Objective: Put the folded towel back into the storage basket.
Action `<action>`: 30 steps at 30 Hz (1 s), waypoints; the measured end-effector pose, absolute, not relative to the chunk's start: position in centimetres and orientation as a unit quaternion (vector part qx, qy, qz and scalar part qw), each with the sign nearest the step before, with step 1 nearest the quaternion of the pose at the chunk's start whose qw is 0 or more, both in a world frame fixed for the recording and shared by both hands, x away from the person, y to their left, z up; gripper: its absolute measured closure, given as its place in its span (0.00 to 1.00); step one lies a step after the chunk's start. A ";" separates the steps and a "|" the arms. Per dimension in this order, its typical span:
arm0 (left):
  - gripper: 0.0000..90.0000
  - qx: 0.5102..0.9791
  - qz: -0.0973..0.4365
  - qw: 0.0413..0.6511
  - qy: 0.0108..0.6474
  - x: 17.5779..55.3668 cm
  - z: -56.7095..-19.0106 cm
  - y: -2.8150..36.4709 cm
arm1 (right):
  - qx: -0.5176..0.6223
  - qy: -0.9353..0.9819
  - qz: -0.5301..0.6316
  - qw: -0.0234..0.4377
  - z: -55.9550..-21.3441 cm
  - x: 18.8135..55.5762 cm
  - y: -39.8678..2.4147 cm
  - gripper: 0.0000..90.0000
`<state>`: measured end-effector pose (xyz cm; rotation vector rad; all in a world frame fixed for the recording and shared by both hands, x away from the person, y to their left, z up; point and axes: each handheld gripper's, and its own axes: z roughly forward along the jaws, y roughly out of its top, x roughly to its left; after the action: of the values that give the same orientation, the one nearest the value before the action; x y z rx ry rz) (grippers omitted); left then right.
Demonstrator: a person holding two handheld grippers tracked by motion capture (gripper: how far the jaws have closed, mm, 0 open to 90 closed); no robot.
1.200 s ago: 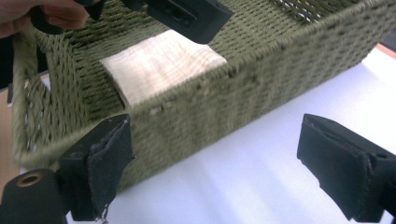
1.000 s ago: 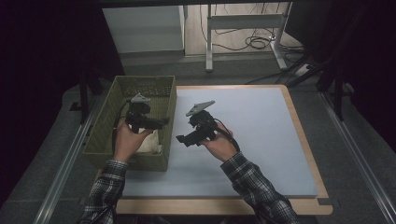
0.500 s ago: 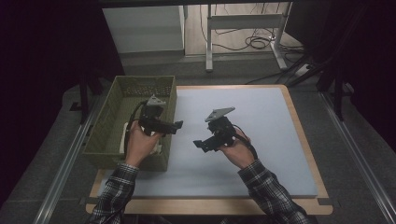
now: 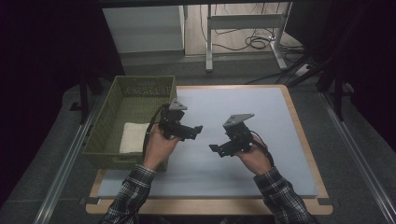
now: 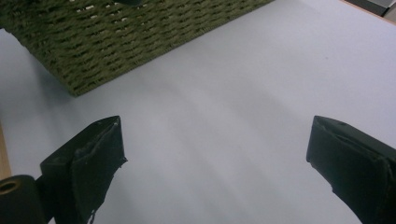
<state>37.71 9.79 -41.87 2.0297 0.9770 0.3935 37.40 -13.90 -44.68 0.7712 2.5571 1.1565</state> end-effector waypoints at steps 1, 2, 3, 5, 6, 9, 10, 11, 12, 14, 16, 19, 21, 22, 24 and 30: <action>0.00 0.810 0.156 0.415 0.385 37.7 -41.9 9.4 | 0.265 0.872 0.395 0.116 -44.7 37.3 -14.2 0.05; 0.00 0.810 0.156 0.416 0.384 37.7 -41.9 8.9 | 0.266 0.871 0.396 0.117 -44.8 37.2 -14.6 0.05; 0.00 0.810 0.154 0.418 0.381 37.6 -42.0 8.5 | 0.268 0.871 0.396 0.118 -44.8 37.1 -15.0 0.05; 0.00 0.812 0.152 0.420 0.375 37.6 -42.1 7.6 | 0.272 0.868 0.396 0.121 -44.8 36.9 -15.8 0.05; 0.00 0.814 0.150 0.421 0.371 37.5 -42.1 7.0 | 0.275 0.867 0.397 0.122 -44.8 36.8 -16.2 0.05; 0.00 0.818 0.148 0.422 0.362 37.3 -42.4 5.8 | 0.281 0.864 0.398 0.127 -44.7 36.5 -17.5 0.05; 0.00 0.820 0.147 0.422 0.359 37.2 -42.5 5.3 | 0.283 0.863 0.398 0.129 -44.7 36.4 -18.0 0.05; 0.00 0.821 0.146 0.422 0.356 37.0 -42.7 4.9 | 0.285 0.862 0.398 0.130 -44.7 36.3 -18.4 0.05; 0.00 0.822 0.146 0.421 0.354 36.9 -42.8 4.5 | 0.288 0.861 0.397 0.131 -44.7 36.2 -18.9 0.05; 0.00 0.823 0.144 0.425 0.348 36.6 -43.3 3.9 | 0.293 0.859 0.398 0.133 -44.8 36.0 -19.7 0.05; 0.00 0.823 0.142 0.428 0.347 36.2 -43.8 3.4 | 0.298 0.857 0.398 0.136 -45.0 35.8 -20.6 0.05; 0.00 0.824 0.138 0.427 0.345 35.7 -45.0 3.0 | 0.308 0.854 0.396 0.140 -45.4 35.4 -22.0 0.05; 0.00 0.825 0.132 0.425 0.347 35.4 -46.1 2.9 | 0.314 0.851 0.396 0.142 -45.8 35.2 -22.8 0.05; 0.00 0.826 0.130 0.424 0.349 35.3 -46.6 2.9 | 0.317 0.850 0.396 0.143 -46.0 35.1 -23.1 0.05; 0.00 0.826 0.125 0.420 0.354 35.1 -47.7 2.9 | 0.324 0.848 0.394 0.144 -46.4 34.9 -23.8 0.05; 0.00 0.830 0.122 0.405 0.364 34.5 -50.4 3.4 | 0.336 0.849 0.380 0.150 -48.1 34.5 -25.1 0.05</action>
<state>34.50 3.45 -50.40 2.0958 0.9181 0.3071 34.52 -25.13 -48.15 0.9662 2.4393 1.0907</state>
